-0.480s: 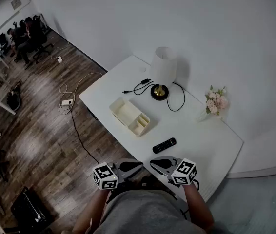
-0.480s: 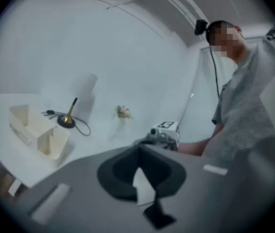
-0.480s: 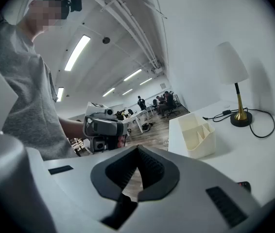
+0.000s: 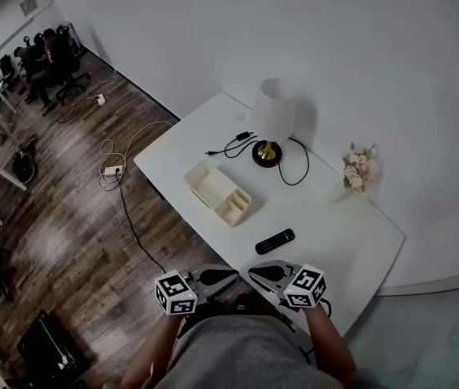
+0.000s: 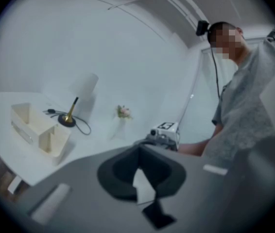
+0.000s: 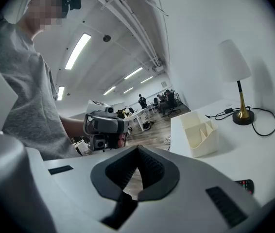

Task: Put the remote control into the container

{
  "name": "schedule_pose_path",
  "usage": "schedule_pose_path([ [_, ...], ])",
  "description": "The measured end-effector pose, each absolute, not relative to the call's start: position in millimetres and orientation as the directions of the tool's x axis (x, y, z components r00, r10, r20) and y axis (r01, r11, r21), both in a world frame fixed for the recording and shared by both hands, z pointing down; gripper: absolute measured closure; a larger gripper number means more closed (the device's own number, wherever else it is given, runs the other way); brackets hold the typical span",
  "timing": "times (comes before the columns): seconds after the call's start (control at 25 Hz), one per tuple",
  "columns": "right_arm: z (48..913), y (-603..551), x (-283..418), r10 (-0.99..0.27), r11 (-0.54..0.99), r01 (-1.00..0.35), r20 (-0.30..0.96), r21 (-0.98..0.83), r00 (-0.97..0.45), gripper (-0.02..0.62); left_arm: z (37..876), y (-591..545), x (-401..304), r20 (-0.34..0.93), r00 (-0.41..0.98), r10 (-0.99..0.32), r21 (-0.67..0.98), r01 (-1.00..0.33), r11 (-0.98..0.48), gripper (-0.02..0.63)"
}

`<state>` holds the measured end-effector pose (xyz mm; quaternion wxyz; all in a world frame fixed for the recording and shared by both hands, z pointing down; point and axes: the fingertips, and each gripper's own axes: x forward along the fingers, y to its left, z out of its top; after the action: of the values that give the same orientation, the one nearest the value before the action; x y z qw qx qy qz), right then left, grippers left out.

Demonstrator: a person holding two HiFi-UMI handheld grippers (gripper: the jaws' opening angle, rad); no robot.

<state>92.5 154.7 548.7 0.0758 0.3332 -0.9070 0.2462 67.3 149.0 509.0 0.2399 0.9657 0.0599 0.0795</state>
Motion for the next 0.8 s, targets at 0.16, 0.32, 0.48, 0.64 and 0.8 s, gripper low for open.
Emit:
schedule_pose_path([
  [0.16, 553.0, 156.3, 92.8, -0.564, 0.657, -0.64, 0.304, -0.399, -0.768, 0.58, 511.2, 150.1, 66.5, 0.127, 0.98, 0.152, 0.476, 0.074, -0.877, 0.606],
  [0.32, 552.2, 157.0, 89.6, -0.56, 0.663, -0.635, 0.299, -0.396, -0.772, 0.58, 512.6, 150.7, 63.8, 0.125, 0.981, 0.148, 0.473, 0.072, -0.878, 0.606],
  [0.48, 552.7, 158.1, 86.7, -0.557, 0.664, -0.627, 0.29, -0.407, -0.779, 0.58, 515.4, 152.1, 62.2, 0.126, 0.981, 0.145, 0.476, 0.068, -0.877, 0.606],
  [0.64, 547.8, 160.6, 86.0, -0.555, 0.659, -0.618, 0.278, -0.429, -0.784, 0.58, 512.7, 155.7, 61.2, 0.128, 0.981, 0.145, 0.48, 0.066, -0.874, 0.606],
  [0.8, 547.2, 161.4, 87.4, -0.562, 0.651, -0.619, 0.27, -0.439, -0.782, 0.58, 514.1, 157.8, 61.0, 0.131, 0.981, 0.144, 0.483, 0.063, -0.873, 0.606],
])
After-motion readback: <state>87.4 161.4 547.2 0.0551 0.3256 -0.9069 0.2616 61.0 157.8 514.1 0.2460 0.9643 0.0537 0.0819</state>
